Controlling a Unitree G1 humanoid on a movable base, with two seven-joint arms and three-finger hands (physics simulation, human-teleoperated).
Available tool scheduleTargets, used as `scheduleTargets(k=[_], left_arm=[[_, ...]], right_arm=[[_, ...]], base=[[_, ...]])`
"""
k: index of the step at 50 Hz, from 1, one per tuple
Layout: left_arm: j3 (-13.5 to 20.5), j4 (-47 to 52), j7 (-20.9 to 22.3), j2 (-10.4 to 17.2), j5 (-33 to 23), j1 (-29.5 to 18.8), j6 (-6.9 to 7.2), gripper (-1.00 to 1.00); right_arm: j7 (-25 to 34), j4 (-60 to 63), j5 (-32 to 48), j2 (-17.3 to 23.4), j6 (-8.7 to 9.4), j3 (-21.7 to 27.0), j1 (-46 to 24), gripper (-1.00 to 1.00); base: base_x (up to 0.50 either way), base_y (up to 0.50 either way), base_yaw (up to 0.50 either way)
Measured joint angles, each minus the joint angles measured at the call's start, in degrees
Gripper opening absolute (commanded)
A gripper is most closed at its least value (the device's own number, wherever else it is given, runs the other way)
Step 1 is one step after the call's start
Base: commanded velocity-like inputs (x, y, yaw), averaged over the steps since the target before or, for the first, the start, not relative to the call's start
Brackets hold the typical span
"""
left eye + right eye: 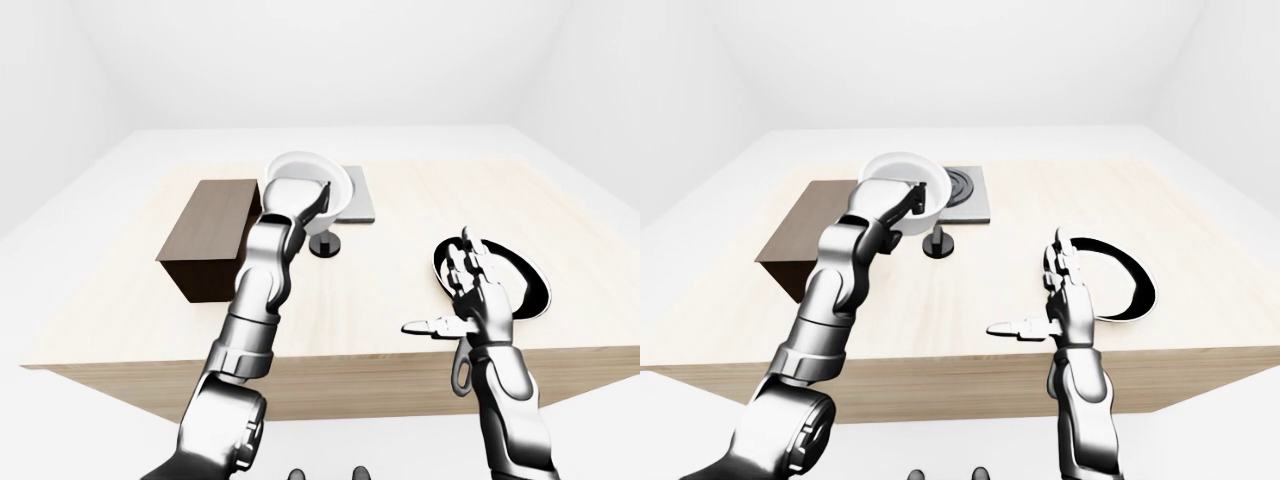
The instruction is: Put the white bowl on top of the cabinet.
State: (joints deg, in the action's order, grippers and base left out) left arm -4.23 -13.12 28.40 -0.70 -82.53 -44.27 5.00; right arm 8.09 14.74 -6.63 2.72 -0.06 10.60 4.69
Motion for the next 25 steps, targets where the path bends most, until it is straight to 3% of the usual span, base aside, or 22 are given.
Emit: scheduleTargets(k=[13, 25], left_arm=[[2.0, 2.65, 3.64, 3.24, -0.75, -1.29, 0.0, -1.0], [4.41, 6.38, 4.95, 6.91, 0.94, 0.47, 0.0, -1.0]], right_arm=[[0.16, -0.1, 0.55, -0.26, -0.62, -0.6, 0.53, 1.0], [0.19, -0.06, 0.87, -0.42, -0.82, -0.93, 0.79, 1.0]], base=[[0.0, 0.0, 0.0], [0.0, 0.0, 0.0]])
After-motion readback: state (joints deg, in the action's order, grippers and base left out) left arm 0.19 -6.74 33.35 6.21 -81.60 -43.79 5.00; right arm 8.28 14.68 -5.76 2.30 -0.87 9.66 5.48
